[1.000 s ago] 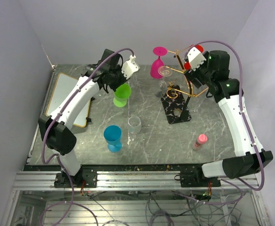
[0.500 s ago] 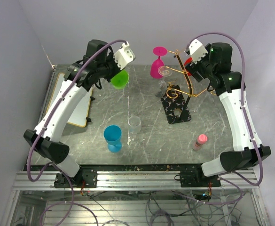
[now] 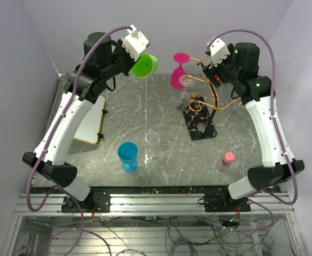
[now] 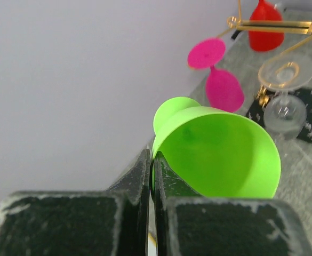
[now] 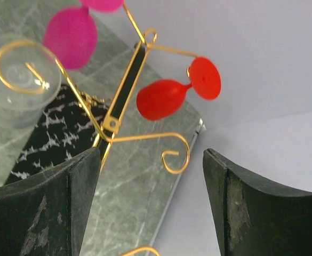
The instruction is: Place the wine glass upside down on the wine glass rack
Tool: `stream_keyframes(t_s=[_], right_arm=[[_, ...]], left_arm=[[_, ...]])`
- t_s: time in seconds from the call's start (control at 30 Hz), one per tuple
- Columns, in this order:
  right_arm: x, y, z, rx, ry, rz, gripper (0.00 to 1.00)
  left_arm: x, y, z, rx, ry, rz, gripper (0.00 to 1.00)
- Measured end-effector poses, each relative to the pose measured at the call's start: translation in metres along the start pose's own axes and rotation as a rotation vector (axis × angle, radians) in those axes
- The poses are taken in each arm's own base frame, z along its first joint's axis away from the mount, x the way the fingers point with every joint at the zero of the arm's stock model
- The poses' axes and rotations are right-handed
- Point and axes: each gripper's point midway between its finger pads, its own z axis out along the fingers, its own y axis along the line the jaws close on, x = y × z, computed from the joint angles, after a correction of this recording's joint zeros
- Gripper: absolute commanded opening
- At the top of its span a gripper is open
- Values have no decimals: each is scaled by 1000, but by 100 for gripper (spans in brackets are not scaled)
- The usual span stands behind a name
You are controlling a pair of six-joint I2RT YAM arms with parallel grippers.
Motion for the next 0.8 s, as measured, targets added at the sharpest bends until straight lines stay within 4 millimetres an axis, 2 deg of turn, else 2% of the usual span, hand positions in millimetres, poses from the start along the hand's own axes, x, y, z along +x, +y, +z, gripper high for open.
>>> stream_keyframes(t_s=[0.17, 0.33, 0.37, 0.6, 0.8], right_arm=[[-32, -2, 7, -42, -99, 60, 78], [-63, 7, 10, -133, -208, 130, 78], [-64, 8, 10, -136, -210, 132, 78], [-91, 32, 2, -286, -324, 250, 78], [-114, 56, -5, -440, -417, 370, 78]], left_arm=[[-27, 5, 2, -18, -109, -81, 7], [-47, 8, 0, -31, -185, -203, 7], [-51, 9, 0, -33, -198, -231, 7], [-63, 9, 0, -37, -253, -388, 7], [-68, 7, -8, -38, -284, -450, 7]])
